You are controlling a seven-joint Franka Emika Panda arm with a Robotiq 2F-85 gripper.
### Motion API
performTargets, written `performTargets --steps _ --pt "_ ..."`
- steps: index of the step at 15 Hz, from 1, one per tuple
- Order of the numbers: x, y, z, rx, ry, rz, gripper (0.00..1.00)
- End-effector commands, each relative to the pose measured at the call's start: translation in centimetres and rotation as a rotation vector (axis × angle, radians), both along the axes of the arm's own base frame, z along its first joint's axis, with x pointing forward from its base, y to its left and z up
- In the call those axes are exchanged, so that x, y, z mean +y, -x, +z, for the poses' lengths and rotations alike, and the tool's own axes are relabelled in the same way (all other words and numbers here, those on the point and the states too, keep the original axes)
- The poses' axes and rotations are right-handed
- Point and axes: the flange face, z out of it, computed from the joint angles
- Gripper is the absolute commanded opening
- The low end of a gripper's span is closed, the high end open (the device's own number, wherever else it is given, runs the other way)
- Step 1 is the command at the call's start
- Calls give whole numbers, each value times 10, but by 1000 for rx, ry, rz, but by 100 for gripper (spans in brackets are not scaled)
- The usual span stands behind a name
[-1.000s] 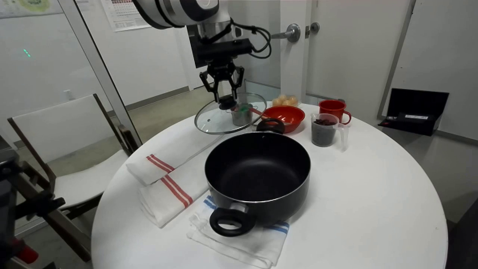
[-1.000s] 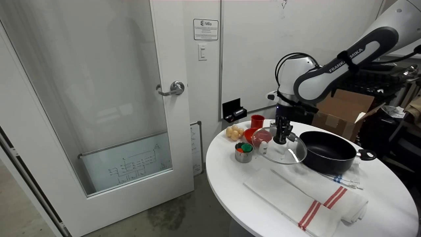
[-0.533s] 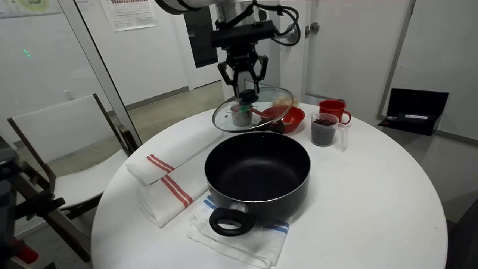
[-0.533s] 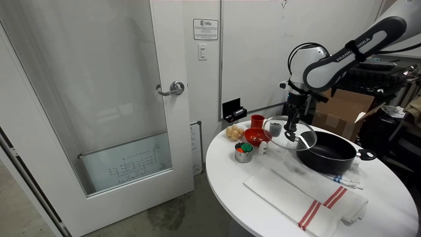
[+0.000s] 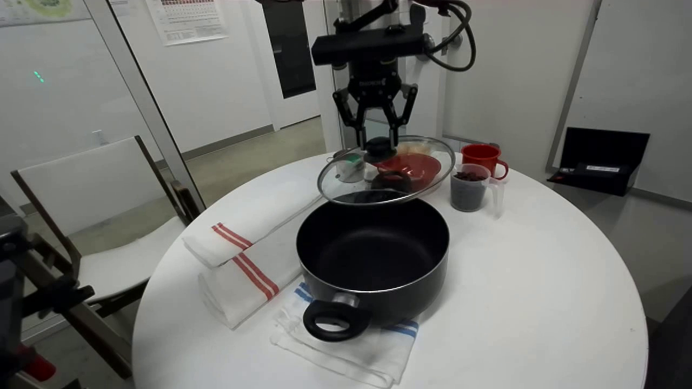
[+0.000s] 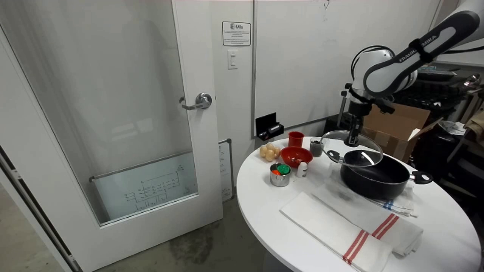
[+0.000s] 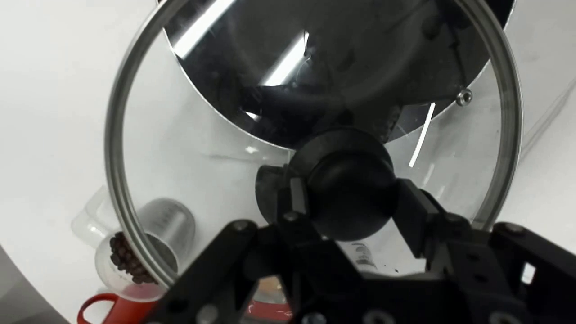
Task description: Put the glass lid on the black pot
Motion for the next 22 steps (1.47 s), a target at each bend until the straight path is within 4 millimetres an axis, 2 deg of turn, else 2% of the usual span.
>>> performTargets --steps 1,7,16,22 --pt "-21 17 13 -14 -40 -111 24" --pt "-46 46 5 -27 -86 -248 24" --pt "-50 94 6 -39 -122 -366 24" --pt "-63 110 4 -23 -141 -426 24"
